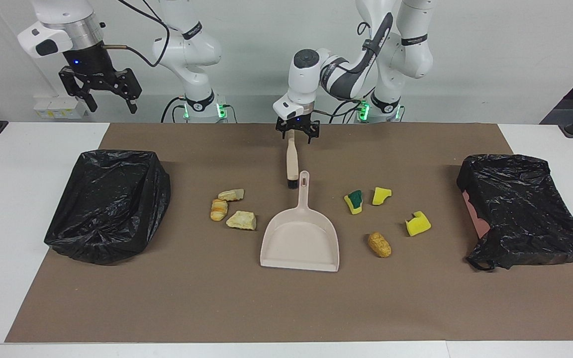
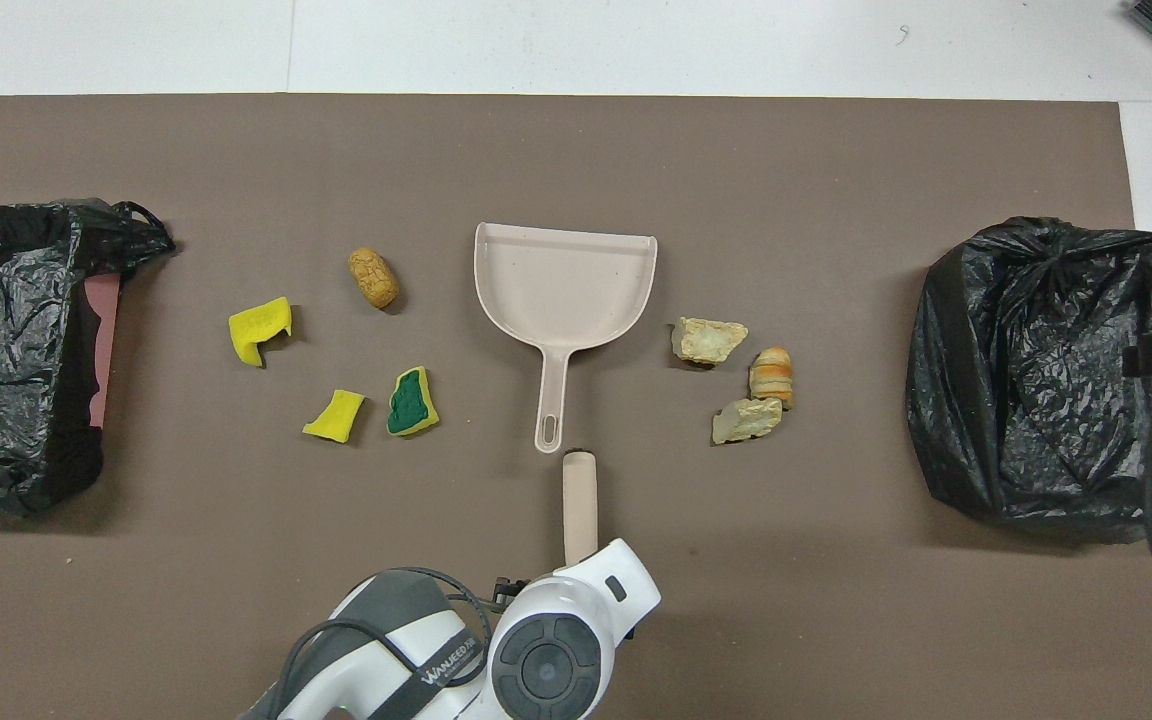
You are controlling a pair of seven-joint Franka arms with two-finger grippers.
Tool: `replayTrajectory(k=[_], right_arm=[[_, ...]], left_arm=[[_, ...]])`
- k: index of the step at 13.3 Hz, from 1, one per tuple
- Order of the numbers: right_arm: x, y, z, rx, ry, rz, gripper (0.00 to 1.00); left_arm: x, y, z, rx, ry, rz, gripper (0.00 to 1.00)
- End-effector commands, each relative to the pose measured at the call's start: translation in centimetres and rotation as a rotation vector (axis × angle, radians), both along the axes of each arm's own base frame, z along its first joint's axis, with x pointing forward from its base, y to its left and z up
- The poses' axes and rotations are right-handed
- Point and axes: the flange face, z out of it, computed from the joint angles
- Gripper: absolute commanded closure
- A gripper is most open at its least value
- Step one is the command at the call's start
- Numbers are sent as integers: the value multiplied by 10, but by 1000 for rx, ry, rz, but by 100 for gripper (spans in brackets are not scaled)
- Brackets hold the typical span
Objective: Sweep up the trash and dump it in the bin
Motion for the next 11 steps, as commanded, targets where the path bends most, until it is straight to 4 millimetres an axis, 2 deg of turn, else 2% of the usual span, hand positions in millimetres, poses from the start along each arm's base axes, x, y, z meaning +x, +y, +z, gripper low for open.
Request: replayTrajectory(k=[1, 2, 3, 4, 5, 6, 8, 11], right_arm=[[-1, 0, 2, -2, -3, 17, 0], [-1, 0, 2, -2, -3, 17, 0], [-1, 0, 2, -2, -3, 17, 0], [-1, 0, 2, -2, -3, 17, 0], [-1, 0, 2, -2, -3, 17, 0], [-1, 0, 2, -2, -3, 17, 0], [-1, 0, 2, -2, -3, 17, 0], [-1, 0, 2, -2, -3, 17, 0]], left_arm=[[-6, -4, -17, 4, -4, 13, 16], [-9, -7, -16, 5, -2, 5, 29], [-9, -8, -14, 5, -3, 11, 34], [-9, -8, -14, 9, 0, 8, 53], [-9, -6, -10, 12, 3, 4, 83], [-7, -4, -6, 22, 2, -5, 100], [-4, 0, -3, 63, -7, -26, 100], [8, 24, 25, 116, 4, -7, 100]])
